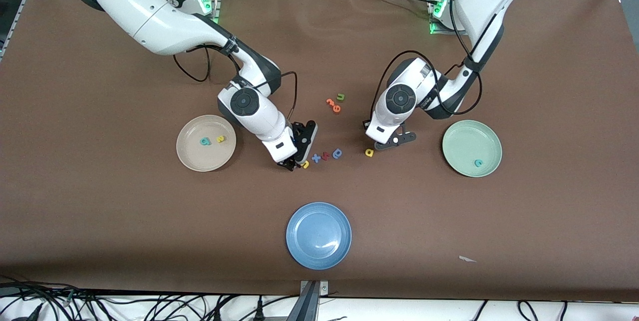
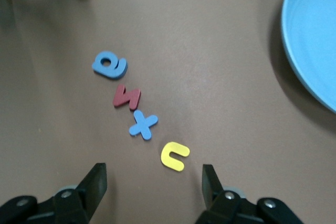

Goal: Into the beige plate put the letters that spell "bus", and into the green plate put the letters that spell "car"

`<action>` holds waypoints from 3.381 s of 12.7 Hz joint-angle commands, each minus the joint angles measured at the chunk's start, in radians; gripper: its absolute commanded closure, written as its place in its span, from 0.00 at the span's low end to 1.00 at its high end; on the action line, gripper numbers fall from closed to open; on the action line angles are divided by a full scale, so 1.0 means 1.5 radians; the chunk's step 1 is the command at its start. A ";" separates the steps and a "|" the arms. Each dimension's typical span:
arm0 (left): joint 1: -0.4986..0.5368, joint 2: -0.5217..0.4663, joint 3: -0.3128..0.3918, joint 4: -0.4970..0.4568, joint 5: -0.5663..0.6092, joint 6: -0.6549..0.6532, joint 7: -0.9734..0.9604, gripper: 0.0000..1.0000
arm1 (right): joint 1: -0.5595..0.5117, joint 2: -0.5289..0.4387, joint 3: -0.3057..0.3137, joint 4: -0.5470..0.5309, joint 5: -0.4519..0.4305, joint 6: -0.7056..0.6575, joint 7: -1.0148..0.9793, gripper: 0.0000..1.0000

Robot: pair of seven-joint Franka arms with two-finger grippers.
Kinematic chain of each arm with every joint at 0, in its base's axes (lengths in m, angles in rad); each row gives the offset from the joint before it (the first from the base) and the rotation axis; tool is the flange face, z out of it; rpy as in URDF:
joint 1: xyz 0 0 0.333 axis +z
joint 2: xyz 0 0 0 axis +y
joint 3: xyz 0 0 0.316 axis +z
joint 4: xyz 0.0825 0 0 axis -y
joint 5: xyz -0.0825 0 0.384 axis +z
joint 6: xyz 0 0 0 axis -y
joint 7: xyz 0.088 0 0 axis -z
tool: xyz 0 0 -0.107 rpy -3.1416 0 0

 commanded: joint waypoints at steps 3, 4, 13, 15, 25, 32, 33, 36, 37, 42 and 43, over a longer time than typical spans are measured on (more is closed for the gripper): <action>0.000 -0.013 -0.004 -0.013 -0.008 -0.007 -0.026 0.70 | -0.001 0.042 0.004 0.052 -0.012 -0.018 -0.066 0.16; -0.004 -0.012 -0.004 -0.011 -0.017 -0.007 -0.026 0.70 | 0.003 0.055 0.003 0.066 -0.012 -0.017 -0.065 0.17; -0.009 0.003 -0.004 -0.009 -0.034 -0.005 -0.047 0.70 | 0.025 0.083 0.001 0.096 -0.013 -0.012 -0.090 0.23; -0.009 0.006 -0.004 -0.008 -0.034 -0.005 -0.047 0.70 | 0.026 0.089 -0.006 0.099 -0.013 -0.008 -0.095 0.25; 0.026 -0.022 -0.003 0.024 -0.032 -0.027 -0.035 1.00 | 0.036 0.099 -0.012 0.110 -0.014 -0.009 -0.096 0.49; 0.203 -0.064 -0.004 0.118 -0.032 -0.210 0.188 1.00 | 0.036 0.095 -0.012 0.110 -0.012 -0.016 -0.091 0.80; 0.228 -0.063 -0.003 0.117 -0.030 -0.210 0.238 1.00 | 0.031 0.091 -0.012 0.110 -0.009 -0.016 -0.090 0.80; 0.289 -0.042 0.001 0.113 0.000 -0.208 0.339 1.00 | 0.018 0.066 -0.005 0.110 -0.007 -0.067 -0.088 0.80; 0.298 -0.028 0.002 0.114 0.032 -0.204 0.345 1.00 | 0.015 0.053 -0.003 0.110 -0.005 -0.092 -0.085 0.80; 0.312 -0.005 0.001 0.115 0.060 -0.199 0.346 0.53 | -0.036 -0.035 0.000 0.102 0.022 -0.259 -0.061 0.79; 0.312 -0.005 0.001 0.117 0.058 -0.199 0.346 0.23 | -0.050 -0.048 0.001 0.103 0.039 -0.296 -0.062 0.79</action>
